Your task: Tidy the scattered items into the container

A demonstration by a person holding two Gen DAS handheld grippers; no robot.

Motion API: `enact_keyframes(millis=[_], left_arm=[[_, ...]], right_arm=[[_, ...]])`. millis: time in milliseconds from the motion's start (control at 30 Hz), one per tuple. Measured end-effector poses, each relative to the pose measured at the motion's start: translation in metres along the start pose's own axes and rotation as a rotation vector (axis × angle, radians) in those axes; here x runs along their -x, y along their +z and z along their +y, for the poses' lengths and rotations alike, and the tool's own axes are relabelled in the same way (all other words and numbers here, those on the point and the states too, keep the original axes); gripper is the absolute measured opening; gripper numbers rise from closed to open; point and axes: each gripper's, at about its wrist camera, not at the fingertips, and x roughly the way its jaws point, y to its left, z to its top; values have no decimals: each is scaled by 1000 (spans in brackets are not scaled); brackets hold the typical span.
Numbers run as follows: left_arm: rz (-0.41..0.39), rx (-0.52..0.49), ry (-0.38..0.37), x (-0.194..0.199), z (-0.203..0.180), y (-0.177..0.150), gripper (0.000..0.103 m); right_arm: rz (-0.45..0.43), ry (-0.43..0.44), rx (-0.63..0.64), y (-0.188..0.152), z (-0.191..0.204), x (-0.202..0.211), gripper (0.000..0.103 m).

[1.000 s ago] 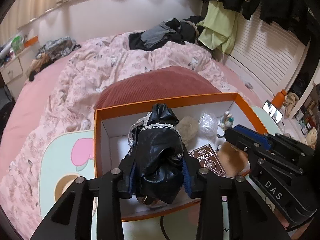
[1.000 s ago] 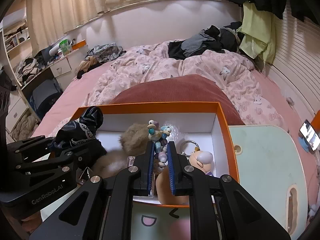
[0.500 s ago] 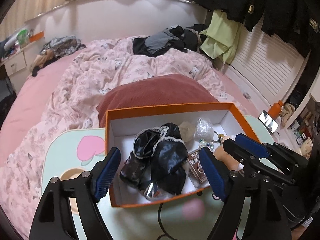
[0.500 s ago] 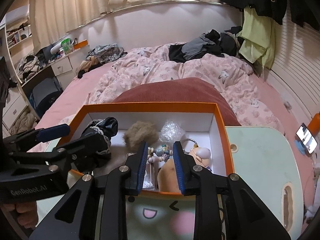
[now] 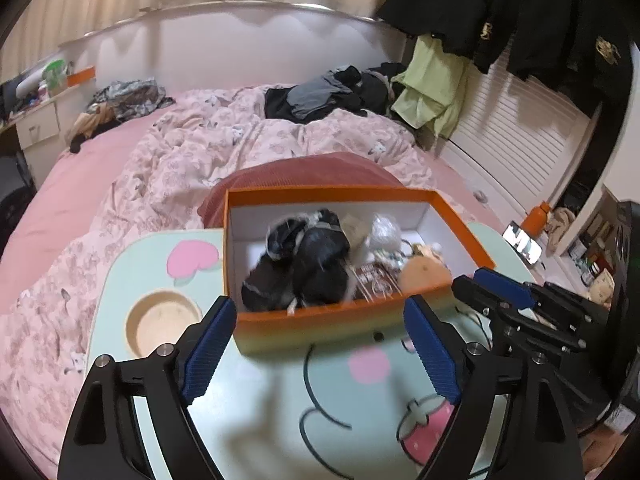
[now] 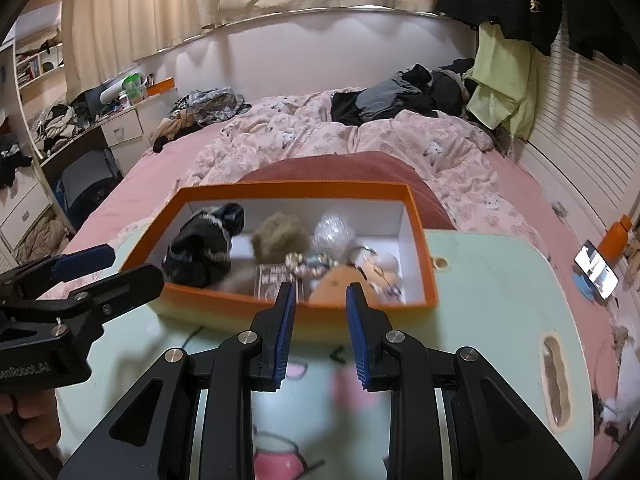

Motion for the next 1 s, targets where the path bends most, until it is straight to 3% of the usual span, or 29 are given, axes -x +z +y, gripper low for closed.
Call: enact_keyframes(millis=[300, 600, 633, 733, 767, 800, 933, 1000], left_arm=[[72, -24, 30, -8, -12, -48, 87], [145, -43, 101, -35, -18, -69, 88], [142, -48, 114, -36, -18, -71, 92], [149, -60, 136, -38, -19, -74, 97], [153, -64, 140, -39, -19, -75, 98], [160, -67, 142, -40, -20, -76, 103], [161, -65, 139, -41, -19, -77, 103], [162, -66, 139, -41, -19, -77, 103]], right_arm=[[73, -13, -31, -38, -16, 6, 27], [172, -49, -90, -62, -33, -7, 27], [174, -51, -89, -64, -34, -7, 30], [174, -76, -76, -66, -32, -6, 65], [176, -85, -72, -67, -31, -6, 71], [181, -89, -68, -68, -31, -7, 71], [187, -125, -37, -73, -27, -10, 85], [190, -128, -29, -74, -26, -11, 87]])
